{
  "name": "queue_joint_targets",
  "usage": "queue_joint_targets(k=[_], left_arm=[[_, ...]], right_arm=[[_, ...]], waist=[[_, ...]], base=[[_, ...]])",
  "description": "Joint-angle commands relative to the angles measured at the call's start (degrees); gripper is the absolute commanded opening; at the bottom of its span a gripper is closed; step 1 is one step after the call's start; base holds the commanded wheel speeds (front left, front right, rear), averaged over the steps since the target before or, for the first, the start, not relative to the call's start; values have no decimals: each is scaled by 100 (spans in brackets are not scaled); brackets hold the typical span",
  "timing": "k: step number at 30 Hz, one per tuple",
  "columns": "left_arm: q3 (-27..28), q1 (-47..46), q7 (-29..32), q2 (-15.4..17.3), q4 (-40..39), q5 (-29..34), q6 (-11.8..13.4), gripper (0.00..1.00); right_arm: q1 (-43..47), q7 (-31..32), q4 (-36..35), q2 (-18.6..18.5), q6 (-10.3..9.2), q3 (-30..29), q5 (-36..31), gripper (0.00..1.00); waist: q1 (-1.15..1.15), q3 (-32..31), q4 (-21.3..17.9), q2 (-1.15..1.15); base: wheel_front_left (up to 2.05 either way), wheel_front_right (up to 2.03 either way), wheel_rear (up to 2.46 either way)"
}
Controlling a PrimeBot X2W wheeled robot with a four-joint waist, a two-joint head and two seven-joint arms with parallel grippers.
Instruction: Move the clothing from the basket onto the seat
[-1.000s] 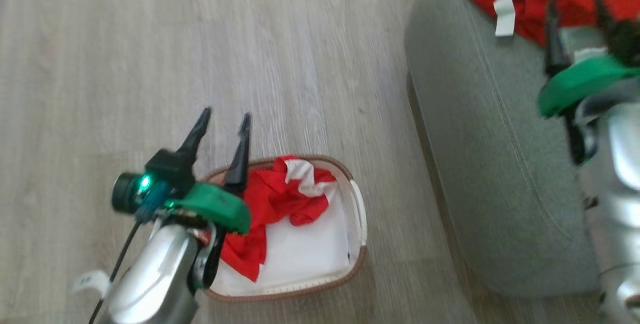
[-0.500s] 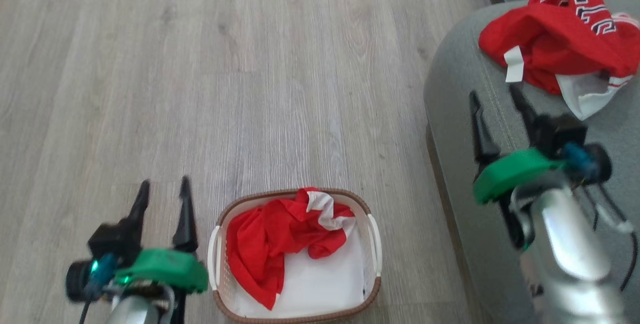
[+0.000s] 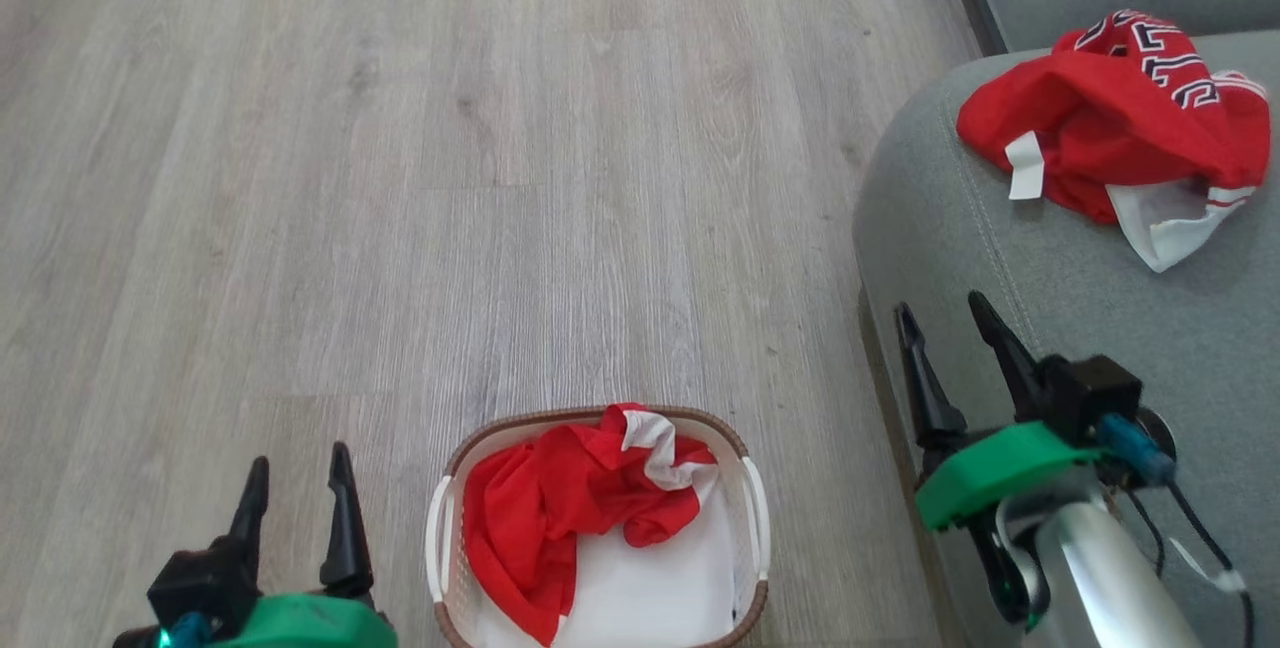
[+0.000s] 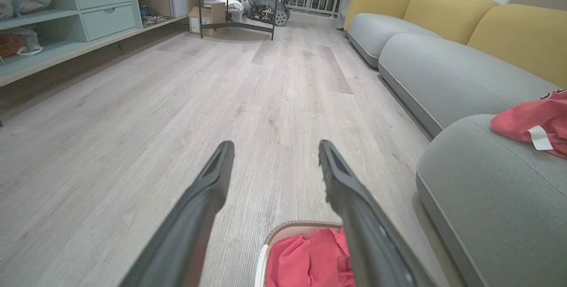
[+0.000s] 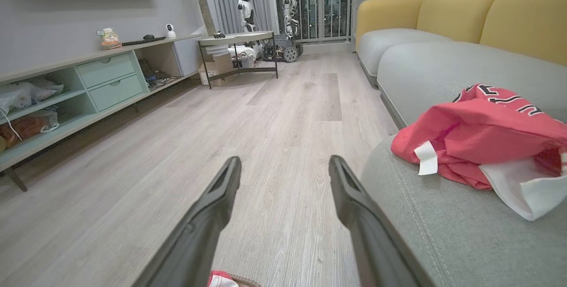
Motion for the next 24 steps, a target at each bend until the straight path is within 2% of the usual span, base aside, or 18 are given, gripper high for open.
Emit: queue_joint_targets(k=[1, 24], left_arm=[[228, -178, -72, 4, -212, 53, -37, 100], [517, -159, -72, -232, 23, 379, -392, 100]], right_arm=[[-100, -36, -229, 57, -2, 86, 33, 100], [214, -36, -288, 58, -2, 73, 113, 100]], waist=[[0, -13, 11, 0], [0, -26, 15, 0]], base=[[0, 0, 0], [0, 0, 0]])
